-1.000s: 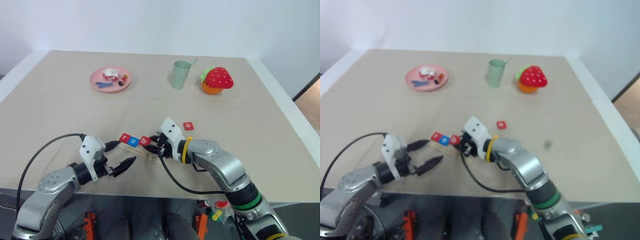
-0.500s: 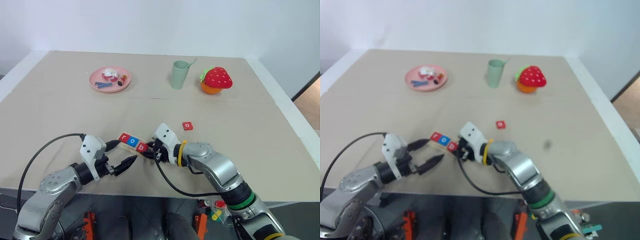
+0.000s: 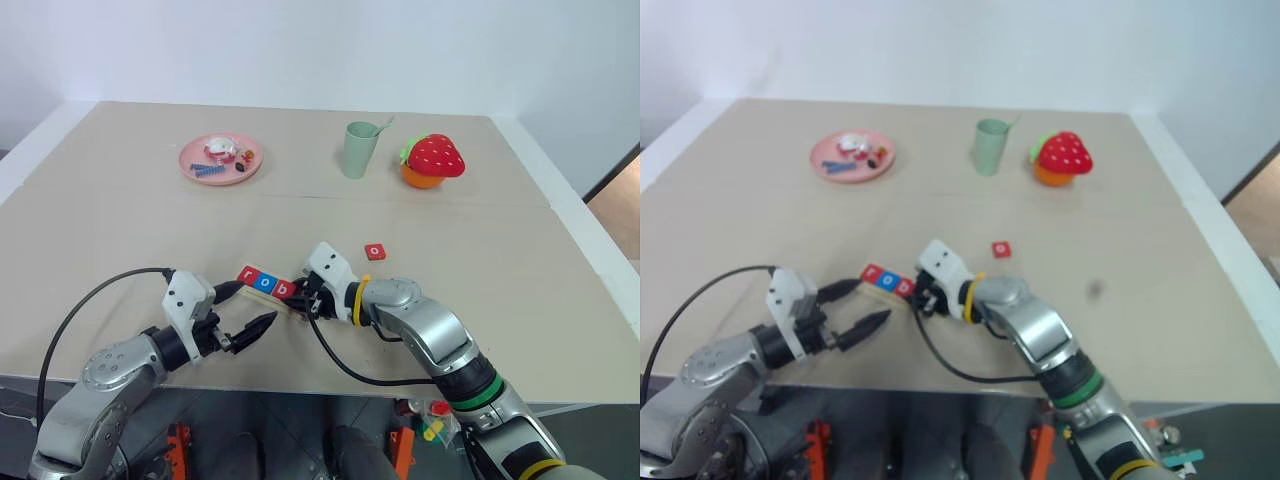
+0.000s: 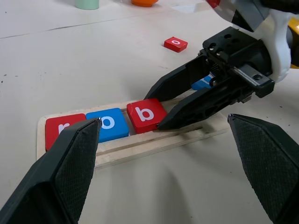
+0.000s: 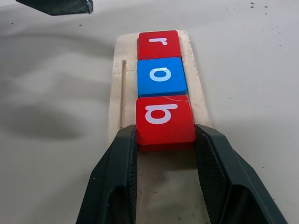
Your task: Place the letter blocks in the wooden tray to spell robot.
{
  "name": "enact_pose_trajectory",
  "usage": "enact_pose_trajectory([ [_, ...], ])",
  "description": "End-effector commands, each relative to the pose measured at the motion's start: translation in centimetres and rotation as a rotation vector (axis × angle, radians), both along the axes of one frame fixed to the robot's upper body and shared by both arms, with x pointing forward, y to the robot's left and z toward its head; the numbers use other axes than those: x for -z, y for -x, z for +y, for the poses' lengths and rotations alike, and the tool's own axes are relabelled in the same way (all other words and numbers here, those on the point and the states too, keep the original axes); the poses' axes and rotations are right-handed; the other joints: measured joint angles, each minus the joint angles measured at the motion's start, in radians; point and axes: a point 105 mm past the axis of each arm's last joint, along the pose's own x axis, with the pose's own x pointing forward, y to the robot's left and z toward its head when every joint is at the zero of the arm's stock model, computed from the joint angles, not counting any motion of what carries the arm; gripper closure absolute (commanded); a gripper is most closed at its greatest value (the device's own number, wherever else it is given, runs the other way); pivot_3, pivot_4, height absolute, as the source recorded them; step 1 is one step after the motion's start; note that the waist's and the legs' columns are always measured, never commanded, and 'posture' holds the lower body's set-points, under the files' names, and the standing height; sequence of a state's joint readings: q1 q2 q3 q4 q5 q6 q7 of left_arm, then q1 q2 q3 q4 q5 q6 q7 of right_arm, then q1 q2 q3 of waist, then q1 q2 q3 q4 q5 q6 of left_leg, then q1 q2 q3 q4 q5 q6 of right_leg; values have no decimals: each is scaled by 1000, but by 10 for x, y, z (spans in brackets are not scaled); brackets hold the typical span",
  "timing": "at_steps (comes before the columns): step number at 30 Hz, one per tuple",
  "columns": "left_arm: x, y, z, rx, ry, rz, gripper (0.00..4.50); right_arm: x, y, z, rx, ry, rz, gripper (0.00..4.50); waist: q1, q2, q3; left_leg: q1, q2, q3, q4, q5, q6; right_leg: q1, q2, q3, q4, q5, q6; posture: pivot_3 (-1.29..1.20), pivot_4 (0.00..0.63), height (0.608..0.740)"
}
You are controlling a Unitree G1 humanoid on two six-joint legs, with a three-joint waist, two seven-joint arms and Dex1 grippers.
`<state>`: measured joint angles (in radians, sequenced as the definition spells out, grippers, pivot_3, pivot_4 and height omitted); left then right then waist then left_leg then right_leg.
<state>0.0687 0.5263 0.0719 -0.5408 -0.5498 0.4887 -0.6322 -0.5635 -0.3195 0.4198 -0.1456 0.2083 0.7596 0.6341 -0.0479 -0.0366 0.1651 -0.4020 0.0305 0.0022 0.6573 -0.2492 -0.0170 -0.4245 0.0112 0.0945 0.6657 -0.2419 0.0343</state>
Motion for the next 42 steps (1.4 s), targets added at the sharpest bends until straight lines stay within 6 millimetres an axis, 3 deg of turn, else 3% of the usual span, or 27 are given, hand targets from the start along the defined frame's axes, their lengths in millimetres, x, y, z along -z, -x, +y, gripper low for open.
enact_pose_trajectory([
  [1,-9,2,-5,23,1,-36,0,-12,-4,1,1,-23,-41,3324,0,0,0,0,0,0,0,0,0,0,0,0,0,0,0,0,150,740],
  [14,-6,5,-7,36,-10,-30,0,-12,-8,5,14,-40,-20,3324,0,0,0,0,0,0,0,0,0,0,0,0,0,0,0,0,150,740],
  [16,-5,5,-7,36,-11,-29,0,-12,-8,5,15,-43,-19,2278,0,0,0,0,0,0,0,0,0,0,0,0,0,0,0,0,150,740],
  [22,-5,4,-7,33,-10,-29,0,-15,-9,5,10,-49,-21,192,0,0,0,0,0,0,0,0,0,0,0,0,0,0,-1,0,150,740],
  [28,-7,4,-7,43,-13,-41,0,-36,-10,4,28,-112,-48,35,0,0,0,0,0,0,0,0,0,0,0,0,0,0,-1,0,150,740],
  [30,-9,5,-9,71,-20,-56,0,-56,-14,-7,78,-187,-55,35,0,0,0,0,0,0,0,0,0,0,0,0,0,0,-1,0,150,740],
  [33,-12,7,-13,123,-25,-61,0,-73,-21,-37,137,-239,-70,35,2,0,0,-1,0,-1,0,0,0,0,0,-1,0,0,-1,0,150,740],
  [38,-9,19,-22,278,-93,-64,0,-63,-47,-102,291,-116,-95,35,1,0,0,-1,-2,0,1,0,-1,1,-2,-2,-1,0,0,0,150,740],
  [42,-8,23,-26,346,-117,-64,0,-53,-65,-133,413,-63,-119,35,-4,0,0,-1,-1,1,1,0,0,0,0,-1,-1,0,0,0,150,740],
])
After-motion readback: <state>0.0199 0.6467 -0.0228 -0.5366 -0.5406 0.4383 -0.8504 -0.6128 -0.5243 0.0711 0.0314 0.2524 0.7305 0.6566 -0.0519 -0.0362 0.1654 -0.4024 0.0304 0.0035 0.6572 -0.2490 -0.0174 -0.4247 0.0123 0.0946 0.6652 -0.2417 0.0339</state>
